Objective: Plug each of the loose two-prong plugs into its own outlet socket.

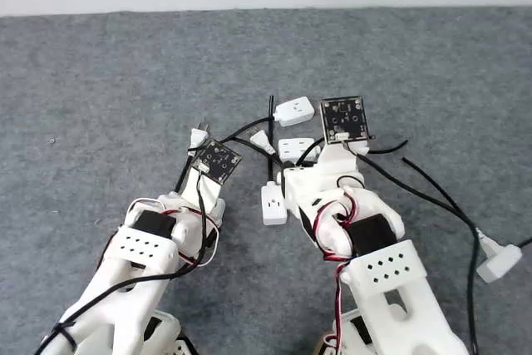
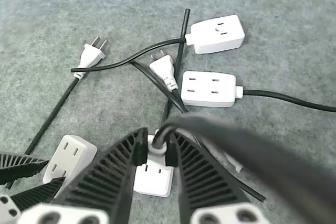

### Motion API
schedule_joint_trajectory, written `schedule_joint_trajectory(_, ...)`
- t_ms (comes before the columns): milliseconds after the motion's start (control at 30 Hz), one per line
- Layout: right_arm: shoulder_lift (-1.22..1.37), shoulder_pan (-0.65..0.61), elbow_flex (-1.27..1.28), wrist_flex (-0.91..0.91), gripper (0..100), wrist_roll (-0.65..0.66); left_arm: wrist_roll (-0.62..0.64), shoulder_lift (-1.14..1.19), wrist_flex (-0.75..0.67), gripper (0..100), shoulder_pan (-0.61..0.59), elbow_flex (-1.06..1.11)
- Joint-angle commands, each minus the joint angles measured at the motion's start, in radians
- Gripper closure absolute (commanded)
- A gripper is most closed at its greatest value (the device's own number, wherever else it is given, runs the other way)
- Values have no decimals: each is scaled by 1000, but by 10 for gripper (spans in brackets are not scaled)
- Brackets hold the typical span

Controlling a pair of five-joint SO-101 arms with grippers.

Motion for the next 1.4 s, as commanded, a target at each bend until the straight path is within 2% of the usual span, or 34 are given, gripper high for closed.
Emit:
schedule_joint_trajectory(0, 4, 8, -51, 10, 991, -9, 12, -20, -23, 896, 29, -58)
schedule_joint_trajectory(333, 4, 8, -49, 12, 991, -8, 14, -9, -129, 892, 68, -5)
schedule_joint_trajectory(533, 4, 8, -49, 25, 991, 15, 15, -9, -127, 886, 11, -7)
schedule_joint_trajectory(633, 4, 8, -49, 25, 991, 14, 21, -11, -109, 818, -35, -16)
schedule_joint_trajectory(733, 4, 8, -49, 25, 991, 14, 41, -9, -98, 731, -25, -10)
schedule_joint_trajectory(900, 4, 8, -49, 25, 991, 14, 74, -3, -94, 739, -18, -22)
schedule_joint_trajectory(1000, 4, 8, -49, 25, 991, 14, 130, 77, -52, 739, -28, -84)
schedule_joint_trajectory(1200, 4, 8, -48, 25, 991, 17, 140, 336, 11, 740, -31, -260)
schedule_joint_trajectory(1367, 4, 8, -48, 25, 991, 18, 141, 456, 61, 743, -44, -349)
